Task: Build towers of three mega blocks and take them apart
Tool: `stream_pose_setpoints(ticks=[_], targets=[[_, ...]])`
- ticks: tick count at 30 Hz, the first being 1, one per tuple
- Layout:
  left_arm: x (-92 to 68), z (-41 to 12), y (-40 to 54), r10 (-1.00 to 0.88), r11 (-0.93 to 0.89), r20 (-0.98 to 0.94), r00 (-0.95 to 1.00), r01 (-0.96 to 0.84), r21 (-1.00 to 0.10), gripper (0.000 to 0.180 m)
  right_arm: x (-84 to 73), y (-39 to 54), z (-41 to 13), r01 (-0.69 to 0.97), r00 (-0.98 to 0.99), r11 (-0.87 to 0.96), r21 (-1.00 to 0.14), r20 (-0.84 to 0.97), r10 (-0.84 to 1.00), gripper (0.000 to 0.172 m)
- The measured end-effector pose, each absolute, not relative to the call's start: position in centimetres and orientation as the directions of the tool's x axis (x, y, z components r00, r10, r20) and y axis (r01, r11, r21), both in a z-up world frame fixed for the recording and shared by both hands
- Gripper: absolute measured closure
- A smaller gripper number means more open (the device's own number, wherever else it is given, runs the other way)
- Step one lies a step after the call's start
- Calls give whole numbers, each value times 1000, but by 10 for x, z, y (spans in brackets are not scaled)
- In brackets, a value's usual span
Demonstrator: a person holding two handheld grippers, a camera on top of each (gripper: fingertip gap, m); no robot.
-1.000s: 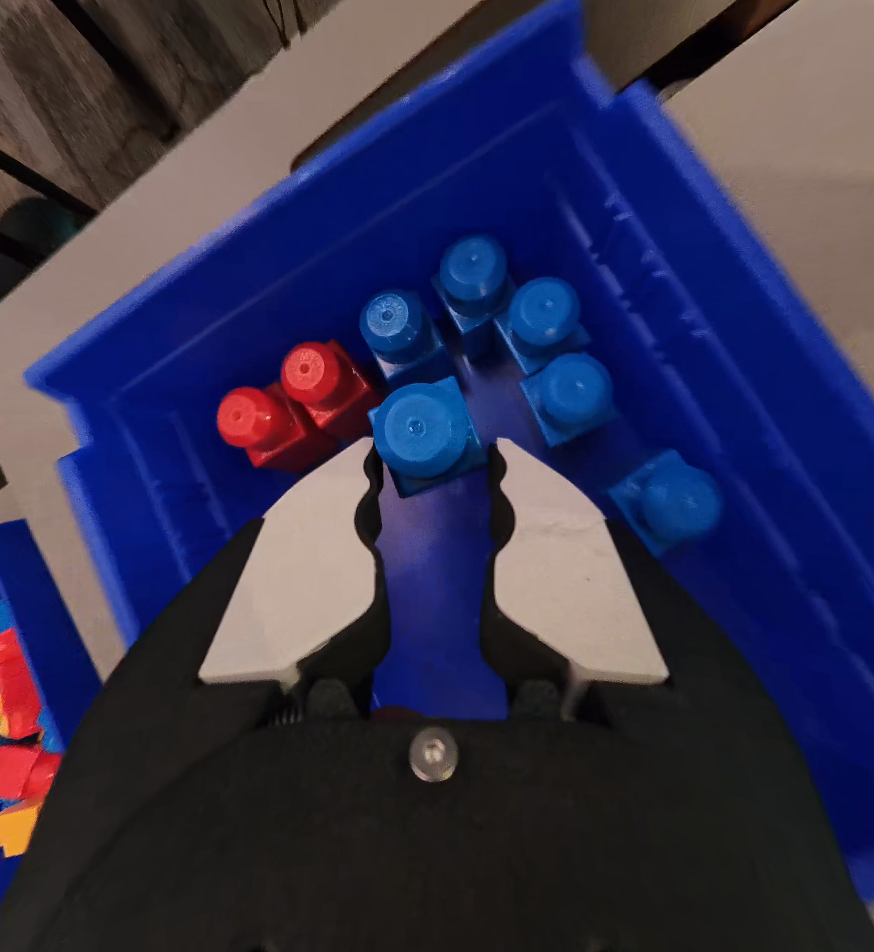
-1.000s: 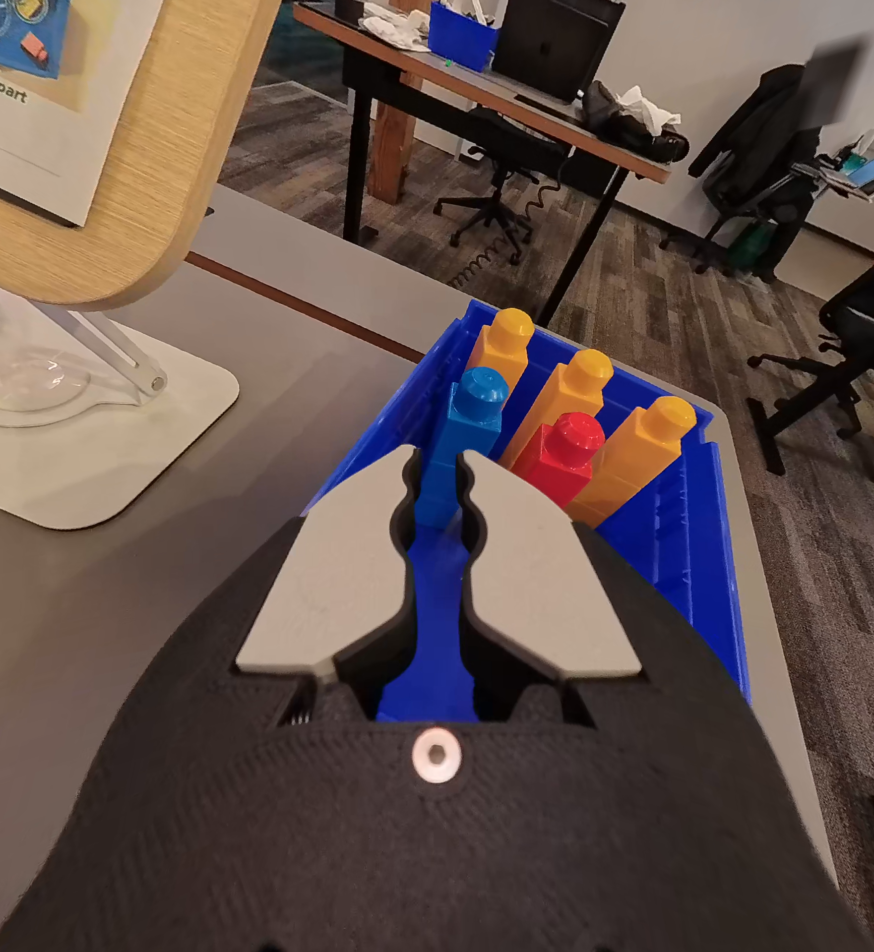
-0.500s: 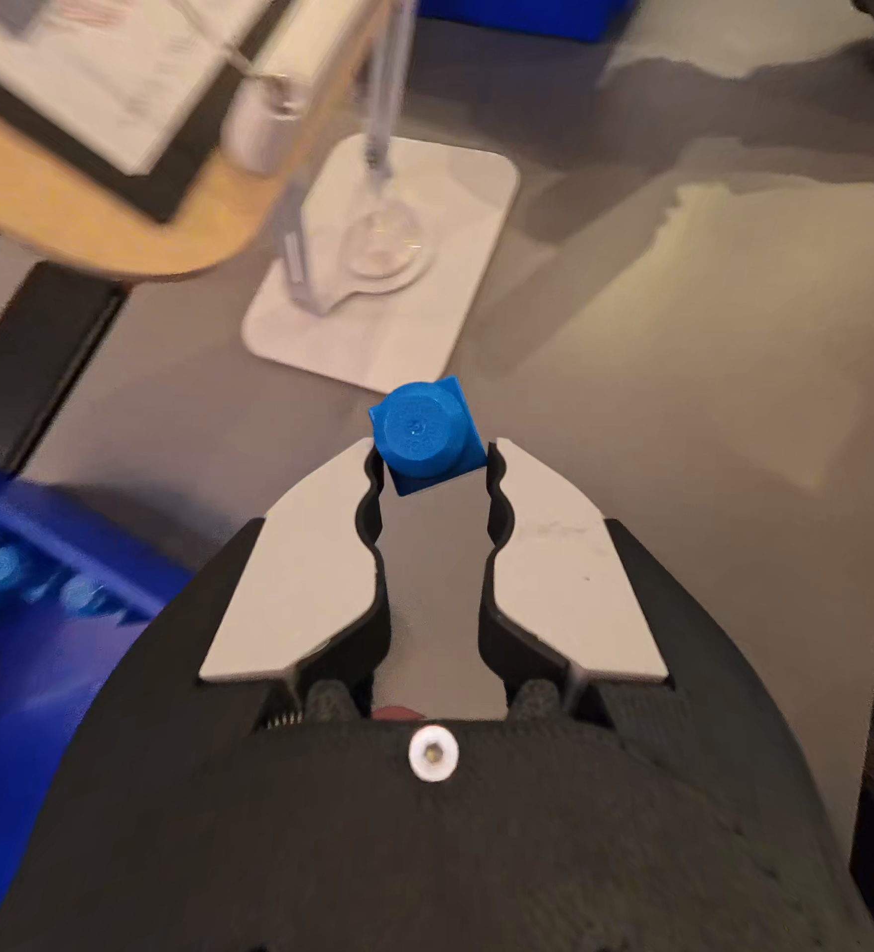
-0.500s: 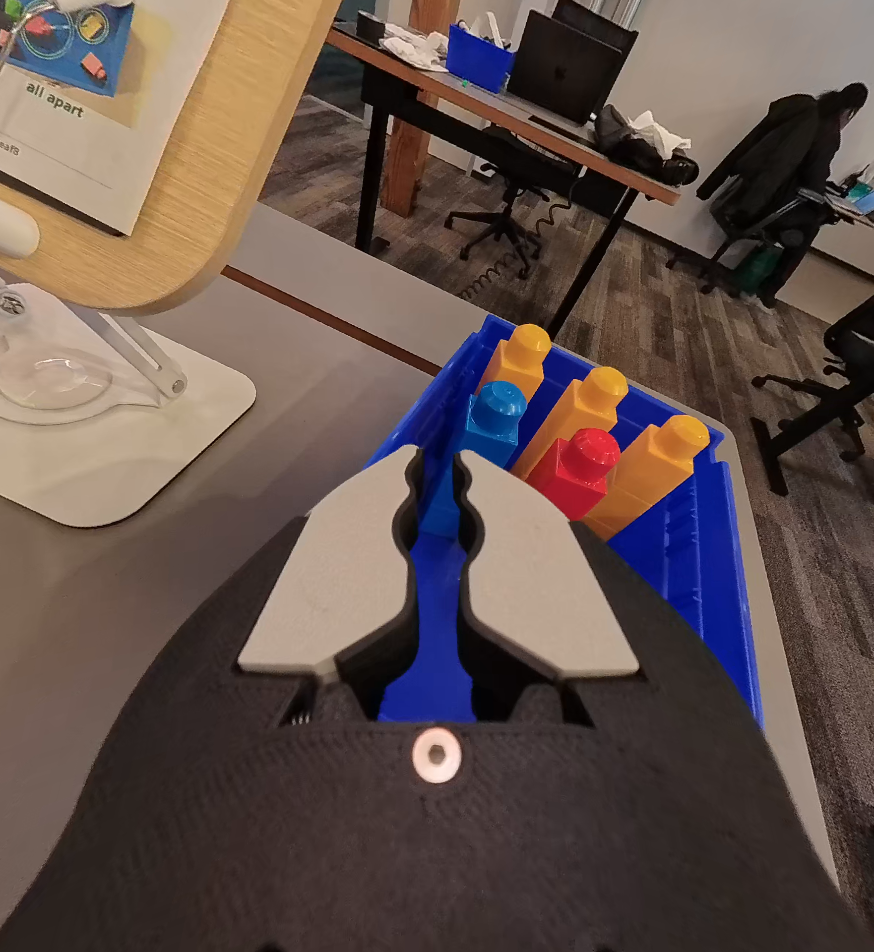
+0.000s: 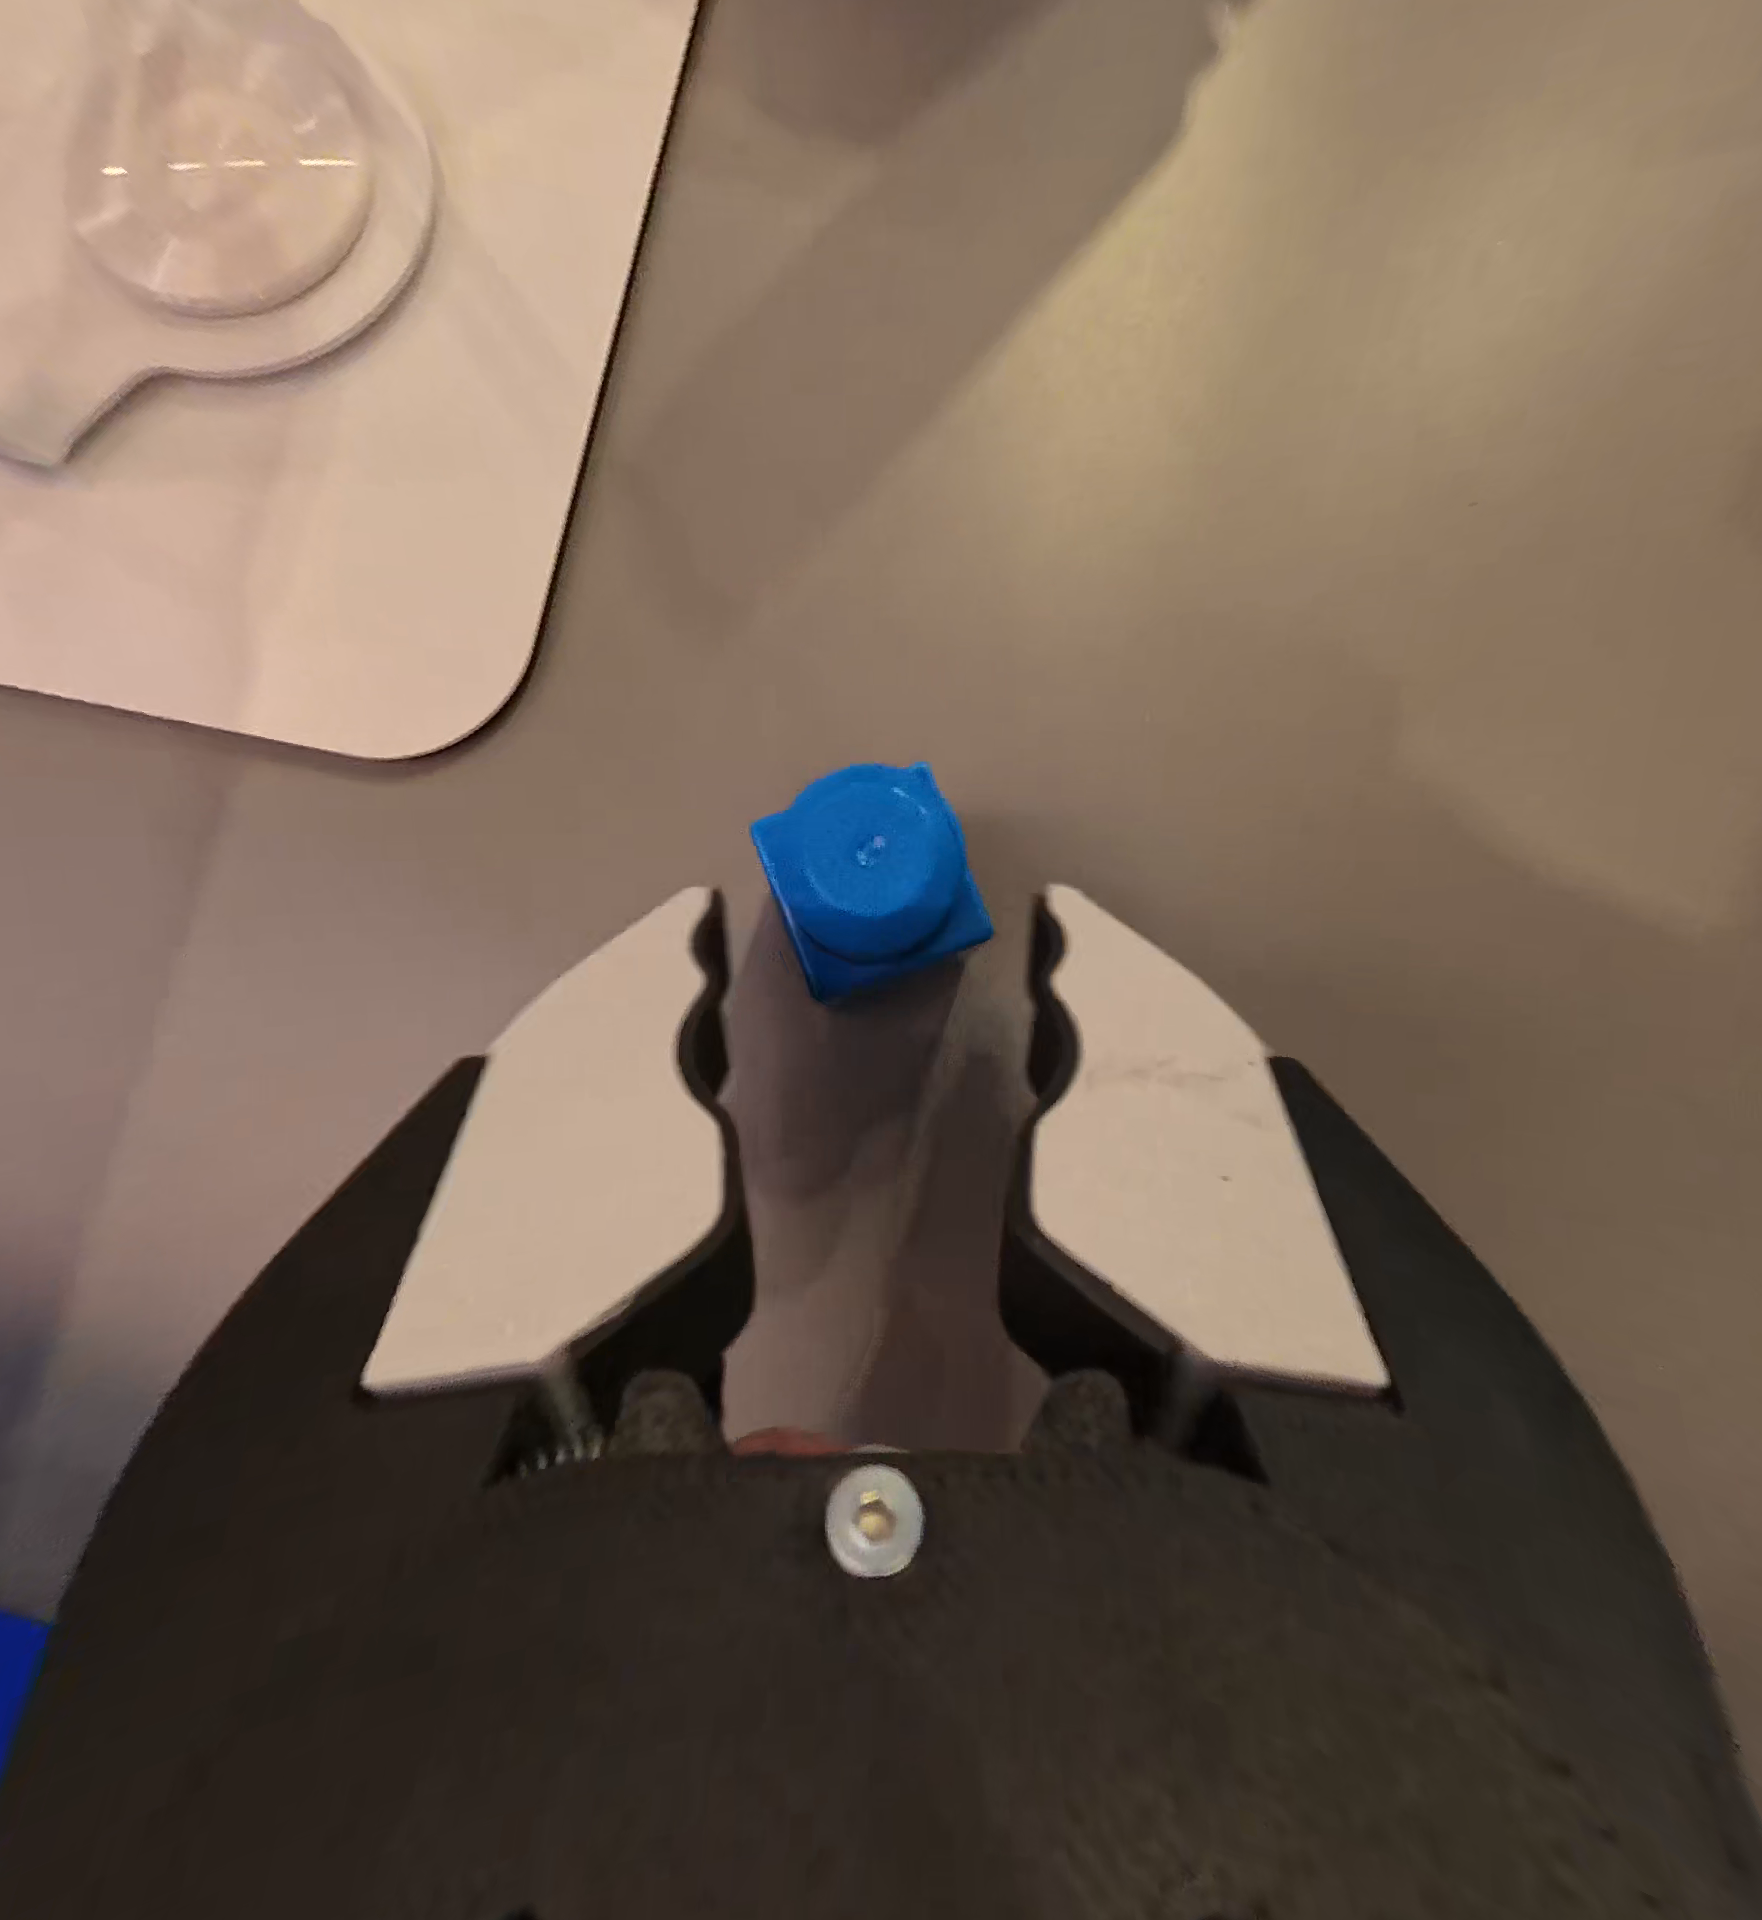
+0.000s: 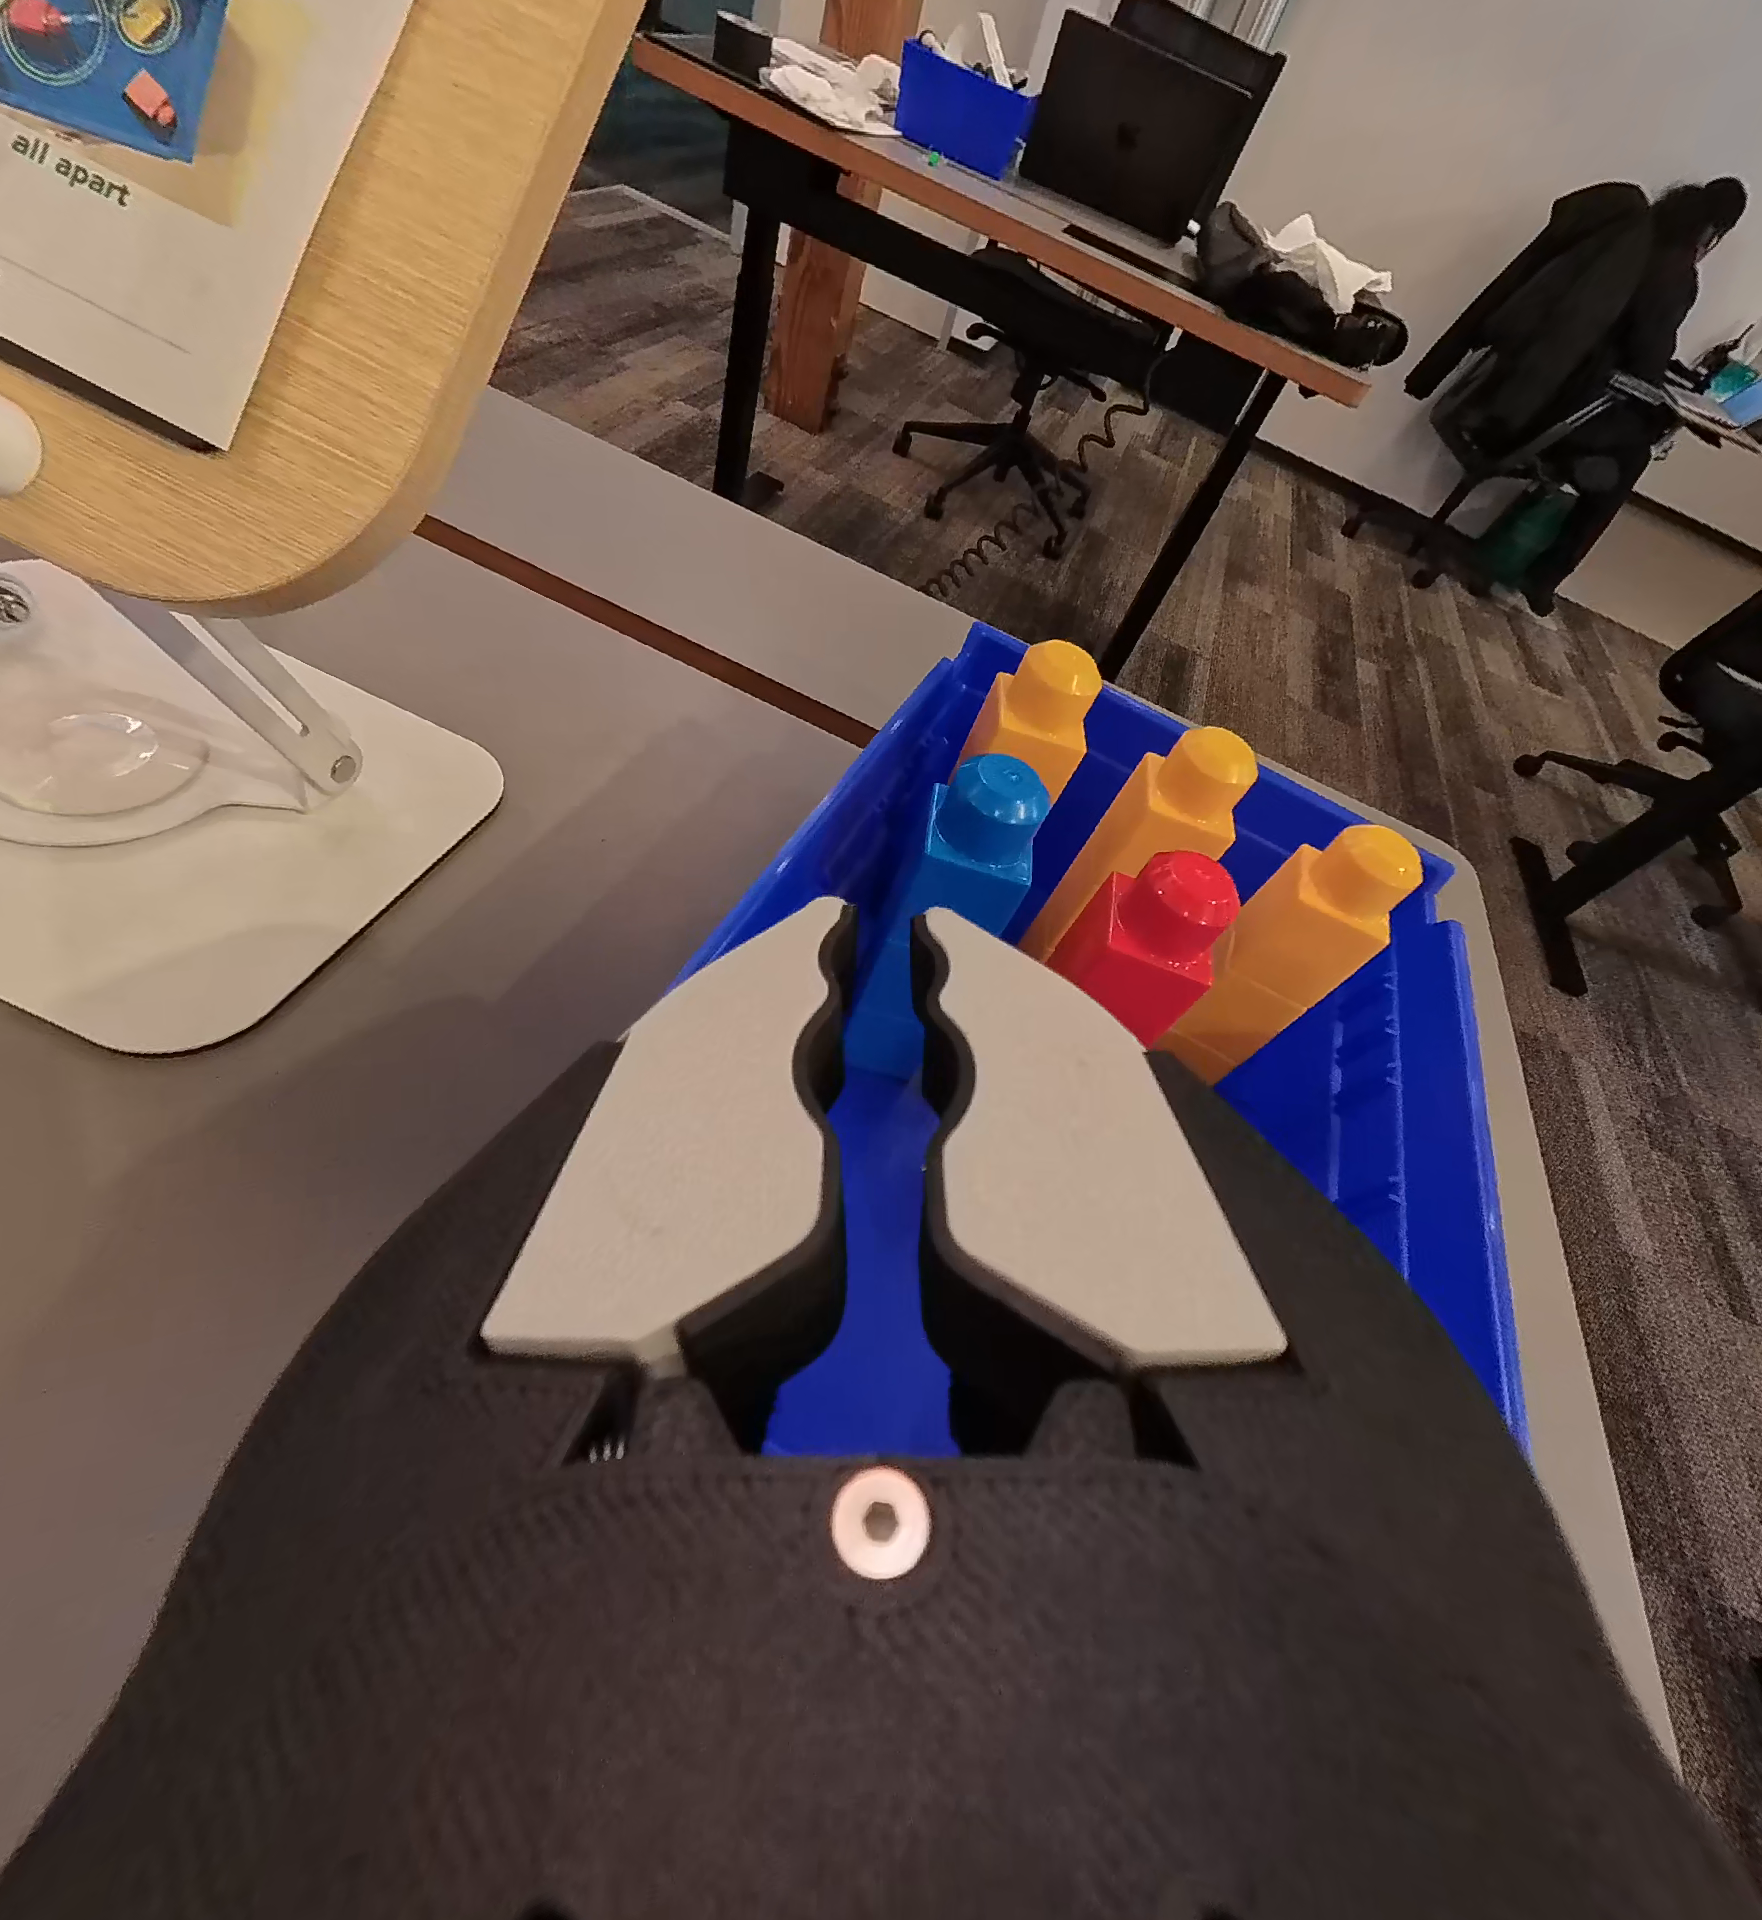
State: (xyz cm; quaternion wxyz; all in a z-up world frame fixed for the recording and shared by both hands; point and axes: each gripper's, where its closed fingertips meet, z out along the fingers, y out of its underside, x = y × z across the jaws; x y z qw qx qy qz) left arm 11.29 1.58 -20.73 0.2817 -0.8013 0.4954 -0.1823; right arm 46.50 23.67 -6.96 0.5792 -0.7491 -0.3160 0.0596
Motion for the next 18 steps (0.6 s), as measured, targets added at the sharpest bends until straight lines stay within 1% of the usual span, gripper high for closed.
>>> stream_pose_setpoints(ticks=[1, 4, 6, 8, 11, 12, 13, 14, 16, 18], targets=[[113, -205, 15, -894, -353, 18, 447, -681, -642, 118, 465, 237, -70, 404, 794, -130, -905, 276, 542, 162], [100, -179, 18, -884, -322, -34, 467, -660, -679, 117, 467, 237, -69, 402, 797, -130, -906, 277, 537, 162], [75, -143, 29, -844, -287, -113, 524, -620, -730, 126, 469, 237, -67, 397, 801, -125, -909, 276, 532, 162], [35, -102, 49, -758, -276, -177, 628, -554, -785, 134, 471, 236, -64, 388, 805, -118, -914, 274, 526, 163], [-41, -65, 87, -568, -337, -202, 798, -450, -827, 139, 474, 236, -61, 379, 812, -113, -918, 272, 517, 163], [-64, -65, 99, -510, -379, -190, 839, -418, -826, 138, 475, 236, -61, 377, 813, -110, -919, 272, 514, 163], [-83, -73, 111, -466, -445, -159, 871, -385, -808, 133, 476, 236, -60, 376, 815, -110, -920, 272, 512, 163], [-95, -85, 120, -449, -509, -97, 889, -343, -789, 129, 477, 236, -61, 376, 817, -110, -920, 273, 508, 164], [-106, -110, 140, -420, -596, 24, 907, -255, -762, 127, 479, 238, -61, 385, 819, -106, -917, 286, 497, 165], [-114, -139, 154, -391, -662, 51, 919, -242, -709, 127, 482, 239, -63, 391, 822, -106, -914, 294, 488, 165]])
